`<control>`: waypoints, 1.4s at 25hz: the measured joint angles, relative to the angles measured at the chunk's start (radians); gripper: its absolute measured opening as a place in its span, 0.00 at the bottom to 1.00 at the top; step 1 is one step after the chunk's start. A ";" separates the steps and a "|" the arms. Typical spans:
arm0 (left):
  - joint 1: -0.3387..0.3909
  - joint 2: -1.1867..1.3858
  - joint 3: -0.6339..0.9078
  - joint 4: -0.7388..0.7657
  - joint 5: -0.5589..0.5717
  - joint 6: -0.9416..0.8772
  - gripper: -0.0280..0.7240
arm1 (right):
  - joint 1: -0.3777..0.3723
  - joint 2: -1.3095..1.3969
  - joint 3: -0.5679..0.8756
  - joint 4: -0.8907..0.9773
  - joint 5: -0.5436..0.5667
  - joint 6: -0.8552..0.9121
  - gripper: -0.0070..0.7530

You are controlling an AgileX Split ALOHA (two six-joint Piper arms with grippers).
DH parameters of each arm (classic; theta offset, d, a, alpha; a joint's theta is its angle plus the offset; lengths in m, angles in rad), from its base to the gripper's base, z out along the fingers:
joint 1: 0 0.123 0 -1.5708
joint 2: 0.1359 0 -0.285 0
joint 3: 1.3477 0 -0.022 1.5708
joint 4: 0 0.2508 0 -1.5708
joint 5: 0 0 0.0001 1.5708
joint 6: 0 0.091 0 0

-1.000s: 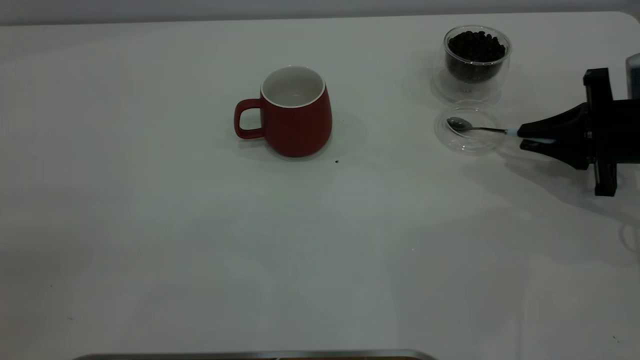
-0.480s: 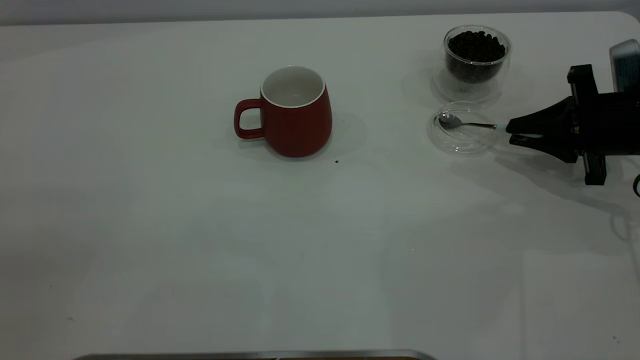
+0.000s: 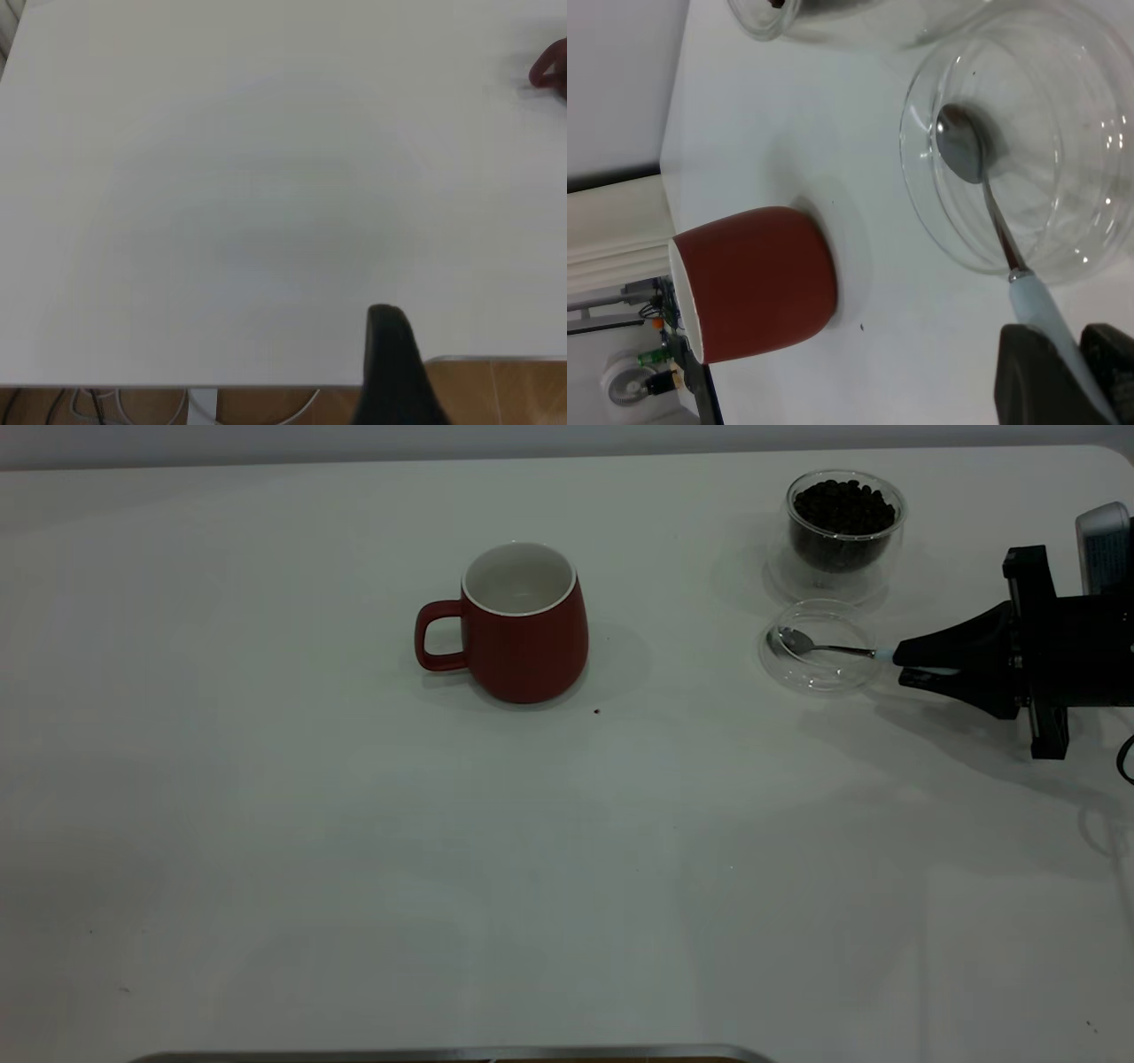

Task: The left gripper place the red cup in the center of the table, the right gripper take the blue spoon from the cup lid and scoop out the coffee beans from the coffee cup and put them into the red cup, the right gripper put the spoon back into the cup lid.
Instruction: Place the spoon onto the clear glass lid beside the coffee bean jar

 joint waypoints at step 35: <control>0.000 0.000 0.000 0.000 0.000 -0.001 0.75 | 0.011 0.001 0.000 -0.009 0.007 0.018 0.69</control>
